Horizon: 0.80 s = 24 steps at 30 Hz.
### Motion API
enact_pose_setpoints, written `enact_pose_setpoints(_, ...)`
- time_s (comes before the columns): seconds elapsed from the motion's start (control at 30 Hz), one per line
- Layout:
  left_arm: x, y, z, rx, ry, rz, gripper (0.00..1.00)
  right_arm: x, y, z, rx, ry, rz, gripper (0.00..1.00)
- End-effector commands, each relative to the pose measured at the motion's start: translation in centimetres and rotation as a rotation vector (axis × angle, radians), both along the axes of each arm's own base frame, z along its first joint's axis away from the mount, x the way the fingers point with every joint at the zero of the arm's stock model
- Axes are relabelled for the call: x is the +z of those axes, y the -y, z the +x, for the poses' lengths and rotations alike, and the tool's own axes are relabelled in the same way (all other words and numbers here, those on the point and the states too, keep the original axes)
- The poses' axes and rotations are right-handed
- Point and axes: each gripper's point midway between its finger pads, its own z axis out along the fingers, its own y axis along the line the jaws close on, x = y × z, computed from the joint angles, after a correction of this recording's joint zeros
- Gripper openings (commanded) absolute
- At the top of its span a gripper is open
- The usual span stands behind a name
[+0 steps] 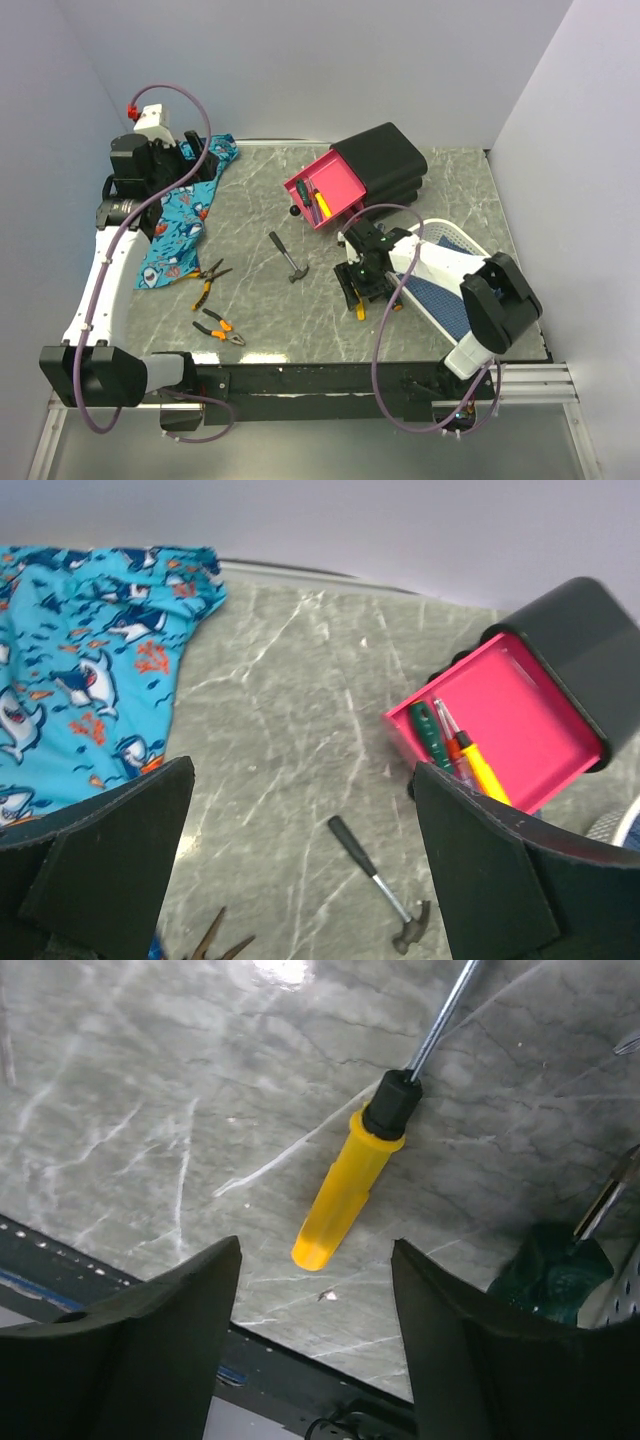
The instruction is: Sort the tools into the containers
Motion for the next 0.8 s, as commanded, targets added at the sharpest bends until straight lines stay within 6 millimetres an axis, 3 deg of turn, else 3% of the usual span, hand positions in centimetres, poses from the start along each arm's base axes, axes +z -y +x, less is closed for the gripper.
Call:
enact_pose_setpoints(0.0, 1.5, -0.5, -0.6, 0.007, 0.059, 0.032, 0.96, -1.1, 0.1, 0.3, -0.049, -0.026, -0.036, 0.60)
enact_pose_setpoints(0.07, 1.2, -0.4, -0.8, 0.002, 0.055, 0.026, 0.96, -1.3, 0.0, 0.6, -0.047, -0.026, -0.044, 0.51)
enact_pose_setpoints(0.27, 0.6, 0.1, -1.2, -0.010, 0.060, -0.017, 0.96, -2.6, -0.4, 1.6, -0.010, 0.012, -0.086, 0.43)
enact_pose_setpoints(0.37, 1.0, 0.5, -1.4, -0.021, 0.065, -0.045, 0.96, -2.8, -0.6, 1.3, 0.024, 0.016, -0.101, 0.25)
enact_pose_setpoints(0.43, 1.2, 0.7, -1.5, -0.029, 0.067, -0.050, 0.97, -1.0, -1.4, 1.9, 0.050, 0.053, -0.072, 0.09)
enact_pose_setpoints(0.5, 1.6, 0.7, -1.4, -0.027, 0.079, -0.046, 0.96, 1.8, -2.3, 2.8, 0.097, 0.121, -0.013, 0.00)
enact_pose_setpoints(0.63, 1.9, 0.0, -0.3, 0.022, 0.085, -0.062, 0.96, 6.1, -3.1, 2.9, 0.221, 0.233, 0.094, 0.00)
enact_pose_setpoints(0.7, 2.3, 0.3, 0.7, 0.015, 0.089, -0.085, 0.96, 8.0, -3.5, 1.9, 0.341, 0.268, 0.163, 0.00)
enact_pose_setpoints(0.77, 2.1, 0.7, 1.6, 0.002, 0.075, -0.110, 0.97, 9.9, -4.3, 2.3, 0.400, 0.341, 0.219, 0.00)
